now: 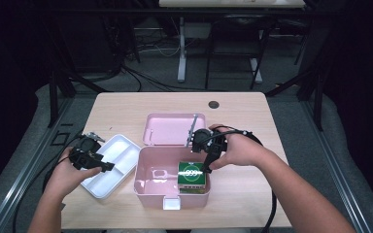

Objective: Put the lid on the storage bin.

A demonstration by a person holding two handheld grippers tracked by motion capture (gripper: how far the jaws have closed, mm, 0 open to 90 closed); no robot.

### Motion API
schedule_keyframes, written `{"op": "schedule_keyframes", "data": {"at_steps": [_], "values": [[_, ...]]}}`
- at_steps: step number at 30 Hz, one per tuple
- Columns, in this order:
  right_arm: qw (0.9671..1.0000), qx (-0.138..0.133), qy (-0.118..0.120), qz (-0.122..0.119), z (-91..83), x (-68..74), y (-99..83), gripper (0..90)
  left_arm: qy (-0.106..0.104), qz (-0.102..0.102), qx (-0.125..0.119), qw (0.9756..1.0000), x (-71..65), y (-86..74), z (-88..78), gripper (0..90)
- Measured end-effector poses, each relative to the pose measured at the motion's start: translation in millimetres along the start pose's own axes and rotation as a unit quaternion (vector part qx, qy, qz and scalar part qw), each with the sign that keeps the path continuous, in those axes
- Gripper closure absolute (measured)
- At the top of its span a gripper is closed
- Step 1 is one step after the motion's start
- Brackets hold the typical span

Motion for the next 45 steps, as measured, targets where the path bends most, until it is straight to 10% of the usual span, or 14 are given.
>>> {"op": "schedule_keyframes", "data": {"at_steps": [22, 30, 40, 45], "values": [[0.9934, -0.017, -0.051, 0.101, -6.3, -25.0, -45.8, 32.9, 0.002, 0.008, 0.01, 0.9999, -0.2, -1.4, 6.1, 44.5], [0.9824, -0.053, -0.081, 0.16, -0.3, -28.6, -55.7, 34.0, 0.003, 0.017, 0.009, 0.9998, -0.1, -0.8, 16.7, 48.5], [0.9602, -0.117, -0.073, 0.243, 20.4, -22.8, -77.3, 34.0, -0.013, 0.008, -0.01, 0.9998, -1.5, 2.9, 18.6, 48.2], [0.9553, -0.096, -0.097, 0.262, 24.9, -17.2, -89.7, 33.9, -0.01, 0.006, -0.011, 0.9999, -2.7, 3.6, 20.2, 48.3]]}}
Point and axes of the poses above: each handheld gripper's, and its own axes: z roughly forward along the jaws, y roughly out of its top, x roughly to its left, the point moved 6 cm from there along z, roughly forward along the jaws, and after that the axes turned 11 degrees about -z, right-handed, at the moved point
